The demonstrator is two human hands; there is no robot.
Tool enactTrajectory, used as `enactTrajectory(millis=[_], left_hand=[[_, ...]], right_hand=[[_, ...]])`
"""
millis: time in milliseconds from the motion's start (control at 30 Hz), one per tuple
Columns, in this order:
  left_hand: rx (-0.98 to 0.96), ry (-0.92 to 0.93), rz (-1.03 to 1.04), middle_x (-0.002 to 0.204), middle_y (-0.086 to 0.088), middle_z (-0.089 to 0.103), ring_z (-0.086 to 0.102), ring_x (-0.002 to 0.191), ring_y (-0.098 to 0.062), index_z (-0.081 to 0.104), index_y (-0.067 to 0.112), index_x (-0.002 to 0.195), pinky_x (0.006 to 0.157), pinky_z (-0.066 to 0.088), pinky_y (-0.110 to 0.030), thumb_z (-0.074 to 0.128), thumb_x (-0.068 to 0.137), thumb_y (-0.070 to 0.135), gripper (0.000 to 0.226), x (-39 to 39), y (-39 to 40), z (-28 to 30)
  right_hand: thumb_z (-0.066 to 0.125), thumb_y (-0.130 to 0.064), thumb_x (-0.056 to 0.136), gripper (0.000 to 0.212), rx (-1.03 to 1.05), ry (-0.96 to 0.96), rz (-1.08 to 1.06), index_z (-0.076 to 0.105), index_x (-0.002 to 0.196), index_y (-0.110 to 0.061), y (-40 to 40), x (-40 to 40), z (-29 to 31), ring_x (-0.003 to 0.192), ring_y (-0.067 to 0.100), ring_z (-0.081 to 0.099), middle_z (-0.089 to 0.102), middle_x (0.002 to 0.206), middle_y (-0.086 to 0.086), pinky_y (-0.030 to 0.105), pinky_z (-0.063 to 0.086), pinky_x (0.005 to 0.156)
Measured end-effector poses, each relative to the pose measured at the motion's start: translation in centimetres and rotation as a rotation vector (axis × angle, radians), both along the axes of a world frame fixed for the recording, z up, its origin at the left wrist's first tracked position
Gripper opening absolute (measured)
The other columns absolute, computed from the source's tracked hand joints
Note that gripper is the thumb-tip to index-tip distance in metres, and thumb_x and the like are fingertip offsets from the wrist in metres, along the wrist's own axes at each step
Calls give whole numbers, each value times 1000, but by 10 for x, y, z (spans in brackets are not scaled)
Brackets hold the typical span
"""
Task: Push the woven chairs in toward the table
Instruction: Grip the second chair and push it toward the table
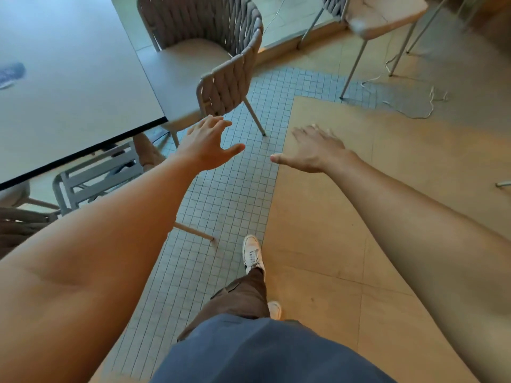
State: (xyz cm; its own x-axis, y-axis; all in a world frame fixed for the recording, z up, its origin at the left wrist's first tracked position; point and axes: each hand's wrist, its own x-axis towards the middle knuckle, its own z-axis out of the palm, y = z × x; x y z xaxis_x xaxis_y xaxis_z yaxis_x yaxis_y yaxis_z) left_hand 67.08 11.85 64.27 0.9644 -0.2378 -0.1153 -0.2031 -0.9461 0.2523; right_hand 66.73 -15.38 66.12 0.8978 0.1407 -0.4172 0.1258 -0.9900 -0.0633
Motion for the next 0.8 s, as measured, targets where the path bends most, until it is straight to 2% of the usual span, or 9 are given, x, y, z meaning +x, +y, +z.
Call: enactTrajectory(millis=[300, 600, 800], left_hand=[[-13, 16, 26, 152, -4, 43, 42, 138, -28, 44, 27, 145, 108, 43, -54, 49, 87, 77, 77, 117, -3, 12], [-11, 22, 77, 145, -2, 49, 46, 132, -29, 47, 33, 135, 107, 38, -50, 45, 83, 81, 71, 208, -28, 0], [12, 63, 263, 150, -3, 47, 46, 134, -31, 44, 31, 143, 108, 38, -51, 42, 82, 83, 80, 250, -51, 1]], right_hand=[[37, -96, 74, 116, 41, -2, 18, 17, 162, -24, 0, 116, 9, 156, 28, 8, 15, 171, 5, 55, 9, 124], [39, -95, 75, 116, 49, -2, 121, 15, 162, -24, -32, 227, 2, 156, 28, 8, 13, 171, 6, 56, 9, 125], [46, -89, 79, 110, 96, -9, 218, 15, 162, -24, -67, 303, 1, 156, 28, 9, 15, 170, 6, 54, 10, 125]])
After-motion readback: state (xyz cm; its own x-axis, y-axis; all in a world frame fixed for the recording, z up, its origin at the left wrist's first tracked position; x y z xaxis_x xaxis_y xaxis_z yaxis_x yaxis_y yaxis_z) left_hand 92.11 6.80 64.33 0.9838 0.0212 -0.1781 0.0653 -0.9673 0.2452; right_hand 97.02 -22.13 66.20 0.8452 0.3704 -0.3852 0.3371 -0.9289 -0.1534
